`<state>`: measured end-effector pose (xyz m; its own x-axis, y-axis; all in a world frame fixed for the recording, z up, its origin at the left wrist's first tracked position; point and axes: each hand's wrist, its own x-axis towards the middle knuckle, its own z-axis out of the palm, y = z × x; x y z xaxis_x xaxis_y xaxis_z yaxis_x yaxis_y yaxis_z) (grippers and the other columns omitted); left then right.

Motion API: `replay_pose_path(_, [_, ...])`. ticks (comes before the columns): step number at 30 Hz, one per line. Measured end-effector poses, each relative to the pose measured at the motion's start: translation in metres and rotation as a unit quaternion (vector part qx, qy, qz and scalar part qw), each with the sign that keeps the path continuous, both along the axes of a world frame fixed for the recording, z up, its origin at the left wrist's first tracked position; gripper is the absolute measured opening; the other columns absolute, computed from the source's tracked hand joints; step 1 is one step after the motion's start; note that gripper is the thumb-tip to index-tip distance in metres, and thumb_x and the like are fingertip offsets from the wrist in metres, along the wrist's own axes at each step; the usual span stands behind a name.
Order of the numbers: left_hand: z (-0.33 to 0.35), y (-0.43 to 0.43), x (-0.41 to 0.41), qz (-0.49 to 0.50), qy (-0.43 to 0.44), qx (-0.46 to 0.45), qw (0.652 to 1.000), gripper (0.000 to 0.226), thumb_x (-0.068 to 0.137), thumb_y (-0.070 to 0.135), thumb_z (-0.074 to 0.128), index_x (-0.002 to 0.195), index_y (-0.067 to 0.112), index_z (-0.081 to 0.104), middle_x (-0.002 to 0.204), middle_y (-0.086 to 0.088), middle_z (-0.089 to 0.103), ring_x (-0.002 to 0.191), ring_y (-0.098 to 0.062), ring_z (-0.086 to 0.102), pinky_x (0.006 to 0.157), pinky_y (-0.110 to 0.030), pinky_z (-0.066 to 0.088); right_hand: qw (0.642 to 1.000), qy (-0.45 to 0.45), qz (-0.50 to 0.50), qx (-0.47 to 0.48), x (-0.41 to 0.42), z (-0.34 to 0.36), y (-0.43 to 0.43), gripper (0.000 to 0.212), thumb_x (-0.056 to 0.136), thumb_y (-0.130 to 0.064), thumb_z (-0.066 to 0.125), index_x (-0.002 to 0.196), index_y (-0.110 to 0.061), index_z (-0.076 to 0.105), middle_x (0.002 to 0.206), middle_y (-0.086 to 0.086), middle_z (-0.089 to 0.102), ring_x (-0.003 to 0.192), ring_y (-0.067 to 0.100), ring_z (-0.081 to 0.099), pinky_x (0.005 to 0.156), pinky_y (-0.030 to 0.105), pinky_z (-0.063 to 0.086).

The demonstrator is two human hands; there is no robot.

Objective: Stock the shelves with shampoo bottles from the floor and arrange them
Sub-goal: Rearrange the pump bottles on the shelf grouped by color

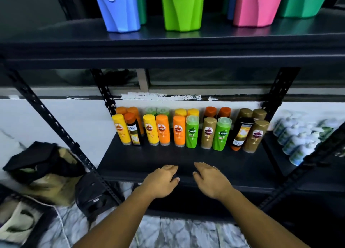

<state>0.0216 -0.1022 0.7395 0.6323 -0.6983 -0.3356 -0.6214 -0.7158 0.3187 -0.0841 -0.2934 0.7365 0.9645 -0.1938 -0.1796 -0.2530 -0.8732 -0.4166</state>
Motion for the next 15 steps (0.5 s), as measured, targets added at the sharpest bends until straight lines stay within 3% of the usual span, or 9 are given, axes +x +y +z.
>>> replay_pose_path(10, [0.018,0.023,0.051,-0.022,-0.026,-0.016,0.999,0.062,0.107,0.045,0.038,0.162,0.02,0.022,0.169,0.002,0.021,0.156,-0.016,0.016,0.127,-0.039,0.016,0.999,-0.045,-0.009,-0.022,0.041,0.017,0.029,0.056,0.105,-0.041,0.035,0.156,-0.019,0.03,0.16,-0.001,0.035,0.149,0.013,0.026,0.122,0.039,0.021])
replay_pose_path(15, [0.025,0.028,0.084,-0.054,-0.03,-0.03,0.998,0.062,0.106,0.049,0.037,0.161,0.023,0.023,0.169,0.003,0.021,0.155,-0.018,0.019,0.125,-0.039,0.02,0.997,-0.049,-0.048,-0.037,0.057,0.025,0.049,0.057,0.104,-0.043,0.036,0.156,-0.02,0.031,0.159,-0.001,0.037,0.149,0.013,0.027,0.121,0.04,0.022])
